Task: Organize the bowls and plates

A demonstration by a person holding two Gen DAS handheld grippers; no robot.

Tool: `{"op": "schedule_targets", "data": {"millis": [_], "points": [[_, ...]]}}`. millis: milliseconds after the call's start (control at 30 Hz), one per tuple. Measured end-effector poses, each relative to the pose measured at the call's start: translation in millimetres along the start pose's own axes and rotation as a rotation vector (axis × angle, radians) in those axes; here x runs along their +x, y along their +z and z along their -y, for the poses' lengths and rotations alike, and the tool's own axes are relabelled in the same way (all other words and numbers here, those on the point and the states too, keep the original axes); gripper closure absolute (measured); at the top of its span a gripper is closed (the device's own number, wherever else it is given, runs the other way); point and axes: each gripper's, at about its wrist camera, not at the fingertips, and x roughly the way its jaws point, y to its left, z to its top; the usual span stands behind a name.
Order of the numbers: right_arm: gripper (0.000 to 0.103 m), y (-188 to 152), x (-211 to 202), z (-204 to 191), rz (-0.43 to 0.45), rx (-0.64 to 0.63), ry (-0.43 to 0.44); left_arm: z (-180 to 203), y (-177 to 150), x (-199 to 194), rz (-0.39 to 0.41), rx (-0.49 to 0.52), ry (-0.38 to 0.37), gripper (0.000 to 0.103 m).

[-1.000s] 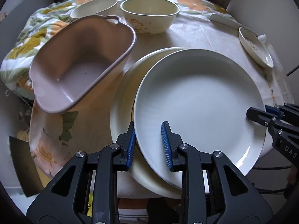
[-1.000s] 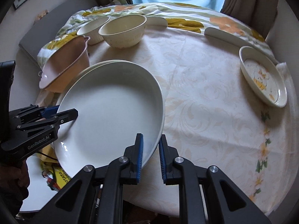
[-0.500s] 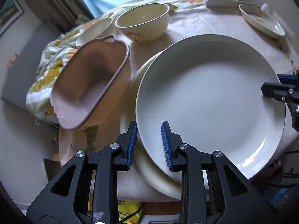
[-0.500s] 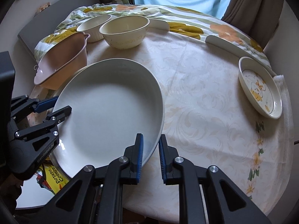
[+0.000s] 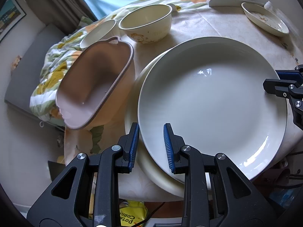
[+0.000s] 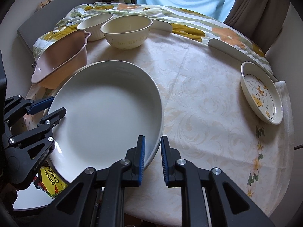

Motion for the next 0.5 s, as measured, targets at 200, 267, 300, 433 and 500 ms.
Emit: {"op": "schedule_targets", "data": {"millis": [200, 267, 300, 433, 500], "points": [[0.088, 0.6, 1.0, 0.4, -0.002, -0.001, -0.004, -3.8, -0.6, -2.4, 0.004, -0.01, 0.012, 0.079], [0.088, 0.5, 0.7, 0.2, -0.001, 0.0, -0.003, -3.7, -0.7, -2.5, 0.003, -0.009, 0.014, 0.079], [0.088, 0.6, 0.8, 0.4, -0.002, 0.001, -0.002, -4.8, -0.5, -3.0, 0.003, -0.013, 0.01, 0.079], [0.088, 0.6, 1.2, 0.1, -0.002, 0.002, -0.001, -6.9, -0.1, -2.7, -0.001, -0.022, -0.002, 0.079], [0.088, 0.2, 1.1, 0.4, -0.002, 0.005, 0.002, -6.7, 0.2, -2.6, -0.006, -0.023, -0.003, 0.079]]}}
